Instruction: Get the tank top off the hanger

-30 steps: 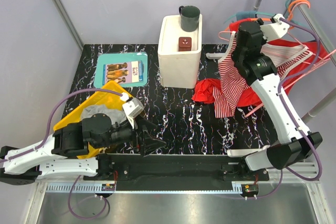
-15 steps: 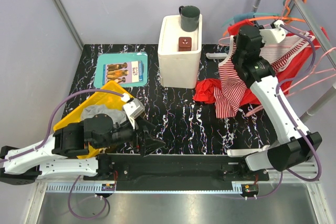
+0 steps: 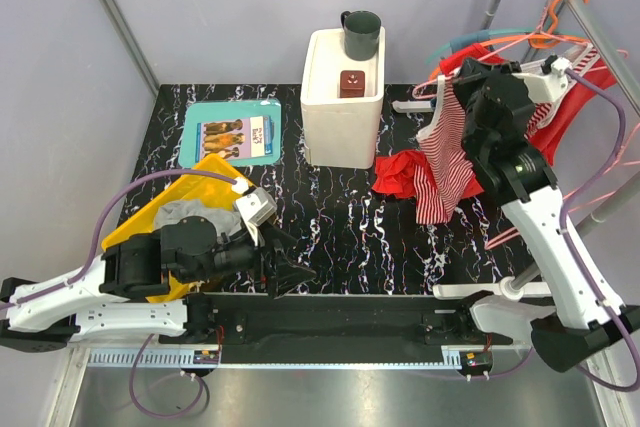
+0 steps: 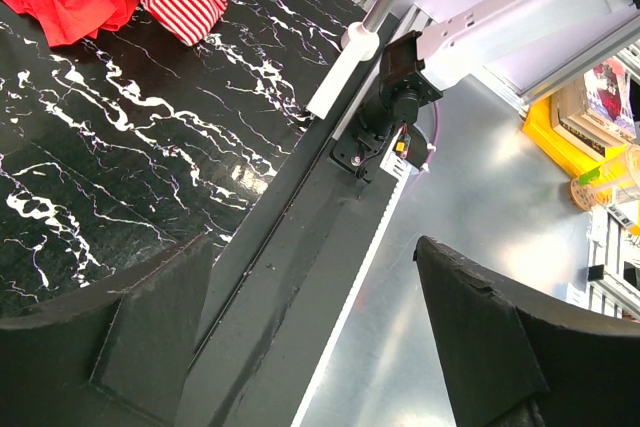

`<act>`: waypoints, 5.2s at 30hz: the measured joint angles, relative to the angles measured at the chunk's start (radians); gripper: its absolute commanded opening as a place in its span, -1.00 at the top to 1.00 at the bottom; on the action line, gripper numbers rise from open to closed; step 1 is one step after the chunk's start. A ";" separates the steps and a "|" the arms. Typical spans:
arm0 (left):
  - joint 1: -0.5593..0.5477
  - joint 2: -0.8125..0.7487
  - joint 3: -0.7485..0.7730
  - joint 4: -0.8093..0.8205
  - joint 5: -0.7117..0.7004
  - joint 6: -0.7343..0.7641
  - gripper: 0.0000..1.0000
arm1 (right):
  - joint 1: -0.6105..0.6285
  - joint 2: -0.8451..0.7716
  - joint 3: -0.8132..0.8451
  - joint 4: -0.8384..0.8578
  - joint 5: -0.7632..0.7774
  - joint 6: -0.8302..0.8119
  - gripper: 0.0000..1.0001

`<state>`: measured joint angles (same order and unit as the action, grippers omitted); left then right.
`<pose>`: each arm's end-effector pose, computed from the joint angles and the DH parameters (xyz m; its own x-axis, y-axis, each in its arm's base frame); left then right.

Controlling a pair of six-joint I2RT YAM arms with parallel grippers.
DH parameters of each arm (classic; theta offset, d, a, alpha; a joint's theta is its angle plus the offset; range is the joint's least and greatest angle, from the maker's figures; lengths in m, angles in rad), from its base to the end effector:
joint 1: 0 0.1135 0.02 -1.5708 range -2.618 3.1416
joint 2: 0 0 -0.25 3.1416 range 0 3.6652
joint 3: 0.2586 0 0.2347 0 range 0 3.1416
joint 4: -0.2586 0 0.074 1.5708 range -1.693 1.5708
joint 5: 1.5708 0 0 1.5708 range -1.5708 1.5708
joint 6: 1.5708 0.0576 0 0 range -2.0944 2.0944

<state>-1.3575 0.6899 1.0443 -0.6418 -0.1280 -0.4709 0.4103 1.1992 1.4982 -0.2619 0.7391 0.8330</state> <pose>0.0379 -0.1401 0.3705 -0.4815 0.0974 -0.8710 0.8135 0.4194 -0.4028 0.2400 0.0621 0.4750 0.2615 0.7101 -0.6537 0.1918 0.6255 0.7563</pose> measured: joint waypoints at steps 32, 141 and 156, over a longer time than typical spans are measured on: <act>0.000 -0.005 0.003 0.015 -0.021 -0.001 -0.73 | 0.072 -0.485 -0.211 -0.297 -0.921 0.209 1.00; 0.563 0.418 0.201 0.243 0.695 -0.022 1.00 | 0.074 -0.332 -0.460 0.158 -0.991 -0.491 1.00; 0.600 0.368 0.531 -0.093 0.298 0.153 1.00 | 0.074 -0.578 -0.343 -0.047 -1.022 -0.469 1.00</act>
<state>-0.7578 1.0576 1.5757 -0.7349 0.1699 -0.3176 0.4843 0.6209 1.1549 -0.3088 -0.2825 0.3641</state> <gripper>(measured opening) 0.012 0.021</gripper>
